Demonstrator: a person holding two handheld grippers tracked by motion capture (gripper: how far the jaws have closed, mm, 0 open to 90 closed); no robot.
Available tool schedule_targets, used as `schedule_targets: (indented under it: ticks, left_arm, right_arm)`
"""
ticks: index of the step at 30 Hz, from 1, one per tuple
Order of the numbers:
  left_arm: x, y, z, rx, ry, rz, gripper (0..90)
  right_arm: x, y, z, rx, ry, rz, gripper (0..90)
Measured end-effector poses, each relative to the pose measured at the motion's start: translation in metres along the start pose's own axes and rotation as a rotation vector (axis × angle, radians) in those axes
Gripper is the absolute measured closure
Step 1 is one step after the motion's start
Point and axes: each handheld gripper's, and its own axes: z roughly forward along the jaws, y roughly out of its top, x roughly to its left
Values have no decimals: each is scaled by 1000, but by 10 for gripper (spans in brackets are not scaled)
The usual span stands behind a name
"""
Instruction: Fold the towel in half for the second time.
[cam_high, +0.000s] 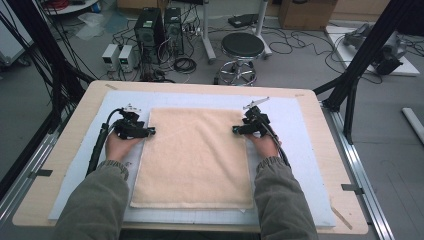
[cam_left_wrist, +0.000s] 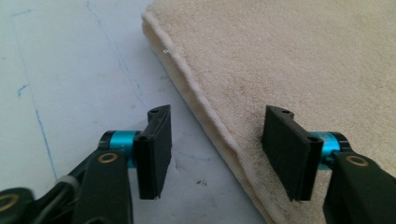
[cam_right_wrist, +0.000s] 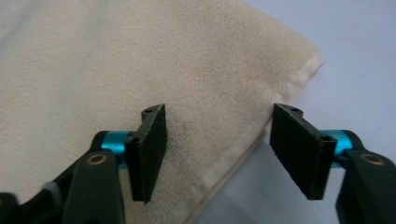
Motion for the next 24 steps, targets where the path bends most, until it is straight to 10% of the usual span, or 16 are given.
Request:
schedule_targets:
  ticks: [13,24]
  left_arm:
    - [-4,2,0,9,-65,-48,809]
    - [-4,5,-4,-8,-54,-50,847]
  right_arm:
    - [2,3,-1,25,95,46,786]
    - [2,7,-9,9,121,6,824]
